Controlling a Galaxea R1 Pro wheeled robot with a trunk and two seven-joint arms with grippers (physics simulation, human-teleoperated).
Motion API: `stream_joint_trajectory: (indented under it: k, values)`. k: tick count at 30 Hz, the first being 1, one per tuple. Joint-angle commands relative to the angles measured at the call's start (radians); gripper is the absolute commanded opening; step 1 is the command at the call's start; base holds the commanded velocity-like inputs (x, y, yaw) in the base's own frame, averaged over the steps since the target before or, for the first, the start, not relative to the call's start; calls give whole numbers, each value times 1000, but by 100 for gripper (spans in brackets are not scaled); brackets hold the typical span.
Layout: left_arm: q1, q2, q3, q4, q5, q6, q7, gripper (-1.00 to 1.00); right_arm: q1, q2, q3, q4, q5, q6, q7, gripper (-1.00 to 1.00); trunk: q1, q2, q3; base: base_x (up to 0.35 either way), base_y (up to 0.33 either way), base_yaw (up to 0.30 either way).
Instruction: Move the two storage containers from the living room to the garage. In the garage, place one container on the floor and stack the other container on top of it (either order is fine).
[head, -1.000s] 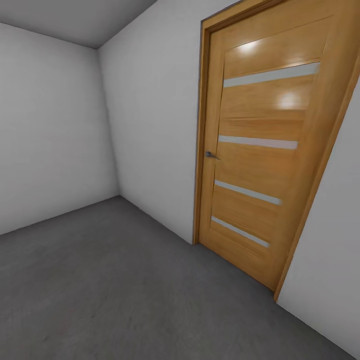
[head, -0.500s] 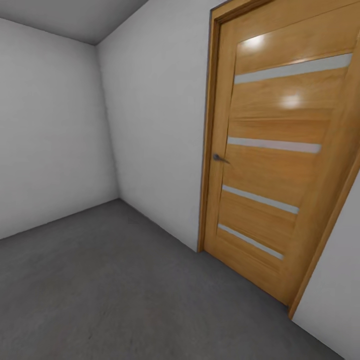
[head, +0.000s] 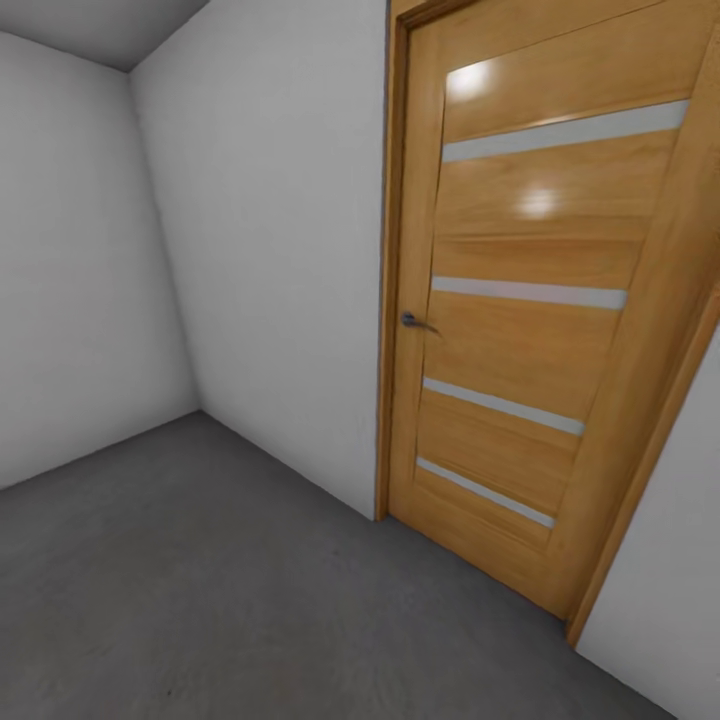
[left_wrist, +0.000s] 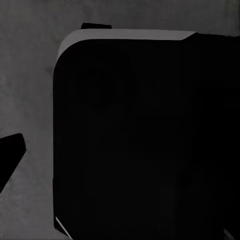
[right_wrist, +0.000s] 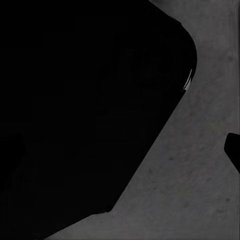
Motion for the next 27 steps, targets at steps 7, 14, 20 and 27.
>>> stream_joint_trajectory:
  k: [7,14,20,27]
  values:
    - [0,0,0,0,7,-3,-1,100,0,0,4,0,-4,-2,1,100,1,0,-1,323,133,-242]
    - [0,0,0,0,7,-3,-1,100,0,0,4,0,-4,-2,1,100,1,0,-1,323,154,-185]
    - [0,0,0,0,7,-3,-1,100,0,0,4,0,-4,-2,1,100,1,0,-1,323,163,-24]
    - [0,0,0,0,7,-3,-2,100,0,0,4,0,-4,-2,1,100,1,0,-1,323,168,-2]
